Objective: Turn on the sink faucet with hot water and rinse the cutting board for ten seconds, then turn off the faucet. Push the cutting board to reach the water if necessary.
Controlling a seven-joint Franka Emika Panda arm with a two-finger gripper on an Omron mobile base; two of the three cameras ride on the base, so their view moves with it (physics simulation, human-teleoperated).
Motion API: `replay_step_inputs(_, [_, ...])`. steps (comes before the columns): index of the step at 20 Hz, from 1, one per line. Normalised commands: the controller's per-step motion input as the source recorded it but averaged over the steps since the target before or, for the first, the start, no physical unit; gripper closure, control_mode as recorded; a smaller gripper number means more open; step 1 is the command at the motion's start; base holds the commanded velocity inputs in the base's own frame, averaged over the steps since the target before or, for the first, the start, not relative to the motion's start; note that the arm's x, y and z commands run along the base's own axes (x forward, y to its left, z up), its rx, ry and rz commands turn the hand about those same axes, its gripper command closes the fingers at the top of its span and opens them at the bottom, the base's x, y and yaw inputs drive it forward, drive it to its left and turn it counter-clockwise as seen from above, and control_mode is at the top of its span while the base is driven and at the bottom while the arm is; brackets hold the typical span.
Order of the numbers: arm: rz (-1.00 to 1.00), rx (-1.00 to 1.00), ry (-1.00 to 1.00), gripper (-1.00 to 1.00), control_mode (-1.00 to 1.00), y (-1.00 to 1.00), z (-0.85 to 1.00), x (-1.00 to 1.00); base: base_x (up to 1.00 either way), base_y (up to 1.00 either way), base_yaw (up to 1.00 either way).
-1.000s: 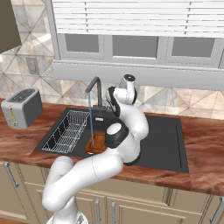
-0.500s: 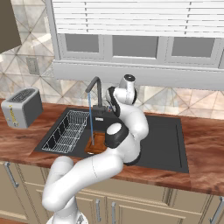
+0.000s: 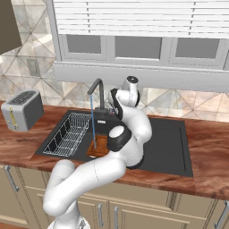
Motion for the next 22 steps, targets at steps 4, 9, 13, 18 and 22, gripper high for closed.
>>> replay_step_inputs(4, [0.0, 0.0, 0.0, -1.0, -1.0, 0.0, 0.0, 0.0, 0.0, 0.0, 0.0])
replay_step_inputs(9, [0.0, 0.0, 0.0, -1.0, -1.0, 0.0, 0.0, 0.0, 0.0, 0.0, 0.0])
replay_step_inputs(13, [0.0, 0.0, 0.0, -1.0, -1.0, 0.0, -0.21, 0.0, 0.0, 0.0, 0.0])
replay_step_inputs(18, [0.0, 0.0, 0.0, -1.0, -1.0, -0.03, -0.33, 0.0, 0.0, 0.0, 0.0])
replay_step_inputs(22, [0.0, 0.0, 0.0, -1.0, -1.0, -0.1, -0.24, 0.0, 0.0, 0.0, 0.0])
